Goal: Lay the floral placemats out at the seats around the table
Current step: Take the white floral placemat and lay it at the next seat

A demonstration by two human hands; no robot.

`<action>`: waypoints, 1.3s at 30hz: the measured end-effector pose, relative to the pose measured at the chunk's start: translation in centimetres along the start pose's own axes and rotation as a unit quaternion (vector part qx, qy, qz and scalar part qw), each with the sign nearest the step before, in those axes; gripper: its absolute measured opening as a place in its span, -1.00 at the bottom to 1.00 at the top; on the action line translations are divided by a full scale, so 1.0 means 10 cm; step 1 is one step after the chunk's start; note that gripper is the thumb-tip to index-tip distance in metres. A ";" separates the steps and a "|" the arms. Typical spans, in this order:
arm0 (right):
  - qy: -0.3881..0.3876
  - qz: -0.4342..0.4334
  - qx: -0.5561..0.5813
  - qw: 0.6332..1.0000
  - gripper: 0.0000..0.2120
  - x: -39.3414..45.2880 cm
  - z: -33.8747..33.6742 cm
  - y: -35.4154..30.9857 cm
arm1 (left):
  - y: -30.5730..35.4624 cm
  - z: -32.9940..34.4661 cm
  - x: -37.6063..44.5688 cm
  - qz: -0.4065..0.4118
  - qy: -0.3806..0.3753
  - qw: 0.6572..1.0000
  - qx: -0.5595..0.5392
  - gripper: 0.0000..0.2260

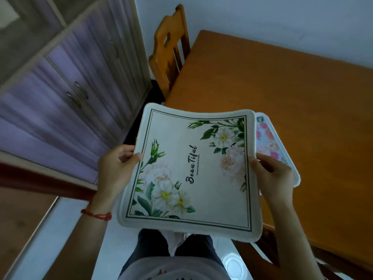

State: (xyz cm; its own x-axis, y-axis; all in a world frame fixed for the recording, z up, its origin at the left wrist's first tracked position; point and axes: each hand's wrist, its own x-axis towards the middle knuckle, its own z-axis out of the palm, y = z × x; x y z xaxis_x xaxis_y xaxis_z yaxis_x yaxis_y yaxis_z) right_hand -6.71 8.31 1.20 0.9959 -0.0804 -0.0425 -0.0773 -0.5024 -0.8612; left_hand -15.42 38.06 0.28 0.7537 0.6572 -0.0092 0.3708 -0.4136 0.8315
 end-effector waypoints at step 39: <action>-0.214 -0.186 -0.005 0.959 -0.86 -0.53 2.75 -1.68 | -1.41 -2.46 0.29 -0.171 0.211 0.962 -0.002 -0.89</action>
State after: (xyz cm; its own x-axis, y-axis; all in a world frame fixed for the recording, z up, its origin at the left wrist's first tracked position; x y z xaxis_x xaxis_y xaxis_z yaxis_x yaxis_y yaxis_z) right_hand -9.37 40.89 1.96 0.8824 0.4665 0.0611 0.2893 -0.4357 -0.8524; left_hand -31.84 61.32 2.17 0.3004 0.9521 -0.0563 0.5542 -0.1262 0.8228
